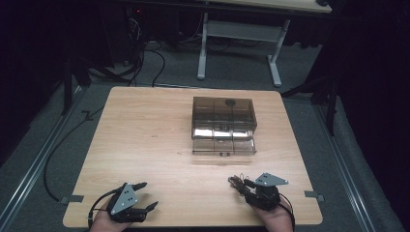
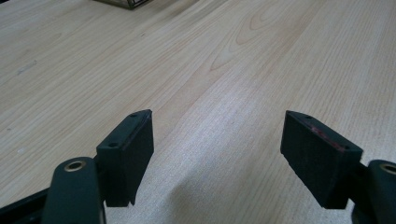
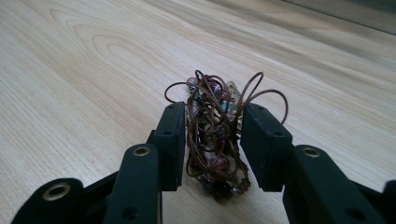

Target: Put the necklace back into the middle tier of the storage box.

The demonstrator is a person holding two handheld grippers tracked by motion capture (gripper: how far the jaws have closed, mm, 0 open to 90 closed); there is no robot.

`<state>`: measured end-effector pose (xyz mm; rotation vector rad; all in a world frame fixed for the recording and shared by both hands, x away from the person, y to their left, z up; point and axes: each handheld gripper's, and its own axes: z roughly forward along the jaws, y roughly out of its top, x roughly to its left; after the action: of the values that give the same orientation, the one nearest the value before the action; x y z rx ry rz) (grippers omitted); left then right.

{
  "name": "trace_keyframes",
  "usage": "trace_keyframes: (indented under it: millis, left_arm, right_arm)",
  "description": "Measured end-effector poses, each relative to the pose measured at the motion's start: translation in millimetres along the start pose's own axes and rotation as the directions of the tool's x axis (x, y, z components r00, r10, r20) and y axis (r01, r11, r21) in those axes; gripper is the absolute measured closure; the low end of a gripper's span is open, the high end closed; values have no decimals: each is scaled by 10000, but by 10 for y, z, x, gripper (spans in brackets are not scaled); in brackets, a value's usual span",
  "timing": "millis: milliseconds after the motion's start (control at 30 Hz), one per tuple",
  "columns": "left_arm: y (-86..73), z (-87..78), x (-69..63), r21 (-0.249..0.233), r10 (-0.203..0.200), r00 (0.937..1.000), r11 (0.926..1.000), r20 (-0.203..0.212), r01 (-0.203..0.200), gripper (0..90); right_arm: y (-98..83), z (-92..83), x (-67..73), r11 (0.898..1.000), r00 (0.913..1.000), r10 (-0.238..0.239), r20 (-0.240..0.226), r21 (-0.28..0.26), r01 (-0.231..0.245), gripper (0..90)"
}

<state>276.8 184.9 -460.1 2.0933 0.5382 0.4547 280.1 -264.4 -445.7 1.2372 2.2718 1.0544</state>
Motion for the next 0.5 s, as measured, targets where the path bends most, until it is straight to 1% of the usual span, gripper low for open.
trace_keyframes:
  millis: [133, 267, 500]
  left_arm:
    - [0, 0, 0, -3, 0, 10000, 10000, 3, 0, 261]
    - [-1, -2, -2, -19, 3, 10000, 10000, -22, -3, 261]
    - [0, -1, -1, 0, -16, 10000, 10000, -72, 16, 261]
  right_arm:
    - [-21, -71, -23, 9998, 9998, 171, -28, -141, -172, 593]
    - [-35, -104, -40, 9997, 9998, 208, -49, -142, -209, 589]
    - [-88, -170, -90, 9996, 9997, 230, 44, -168, -229, 590]
